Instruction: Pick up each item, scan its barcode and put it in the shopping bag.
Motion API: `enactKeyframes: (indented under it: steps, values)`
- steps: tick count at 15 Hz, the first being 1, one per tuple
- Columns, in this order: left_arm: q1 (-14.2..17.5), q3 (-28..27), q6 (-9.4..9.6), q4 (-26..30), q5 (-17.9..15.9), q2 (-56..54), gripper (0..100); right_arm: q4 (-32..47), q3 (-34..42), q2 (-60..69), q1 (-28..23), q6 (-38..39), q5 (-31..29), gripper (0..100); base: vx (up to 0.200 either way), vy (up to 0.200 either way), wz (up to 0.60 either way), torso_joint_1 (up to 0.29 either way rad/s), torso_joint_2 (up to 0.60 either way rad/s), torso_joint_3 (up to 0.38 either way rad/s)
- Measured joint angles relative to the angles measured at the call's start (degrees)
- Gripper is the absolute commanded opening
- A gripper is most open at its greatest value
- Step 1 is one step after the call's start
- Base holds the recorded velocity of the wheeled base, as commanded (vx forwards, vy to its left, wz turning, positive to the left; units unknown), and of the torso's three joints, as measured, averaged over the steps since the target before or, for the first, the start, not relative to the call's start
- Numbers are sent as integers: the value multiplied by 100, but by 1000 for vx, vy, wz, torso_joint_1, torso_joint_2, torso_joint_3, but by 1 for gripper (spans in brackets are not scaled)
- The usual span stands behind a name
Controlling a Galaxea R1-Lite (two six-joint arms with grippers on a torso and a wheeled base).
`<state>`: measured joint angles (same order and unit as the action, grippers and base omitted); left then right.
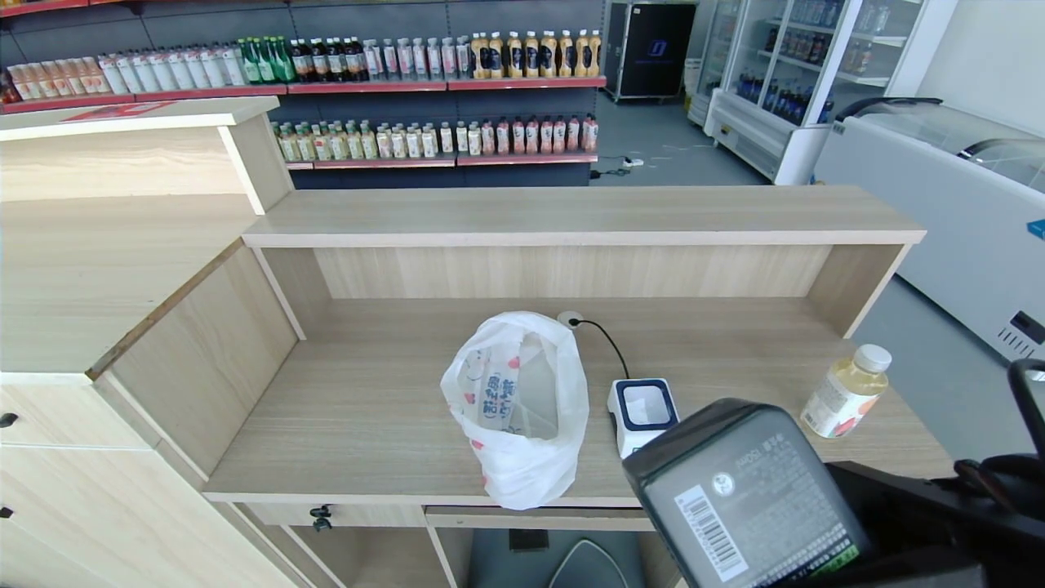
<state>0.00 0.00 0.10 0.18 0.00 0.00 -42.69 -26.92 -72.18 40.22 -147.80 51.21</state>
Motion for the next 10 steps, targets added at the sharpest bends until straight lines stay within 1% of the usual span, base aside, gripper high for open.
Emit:
enactKeyframes:
  steps: [7, 8, 9, 10]
  values:
    - [0, 0, -2, 0, 0, 0, 100, 0, -32, -22, 41, 16, 22, 0, 0, 0, 0, 0, 0, 0]
    - [0, 0, -2, 0, 0, 0, 100, 30, -89, -28, 22, 152, 11, 0, 0, 0, 0, 0, 0, 0]
    - [0, 0, 0, 0, 0, 0, 100, 51, -202, -39, -128, 464, -12, 0, 0, 0, 0, 0, 0, 0]
    - [0, 0, 0, 0, 0, 0, 100, 71, -343, -50, -434, 961, -118, 0, 0, 0, 0, 0, 0, 0]
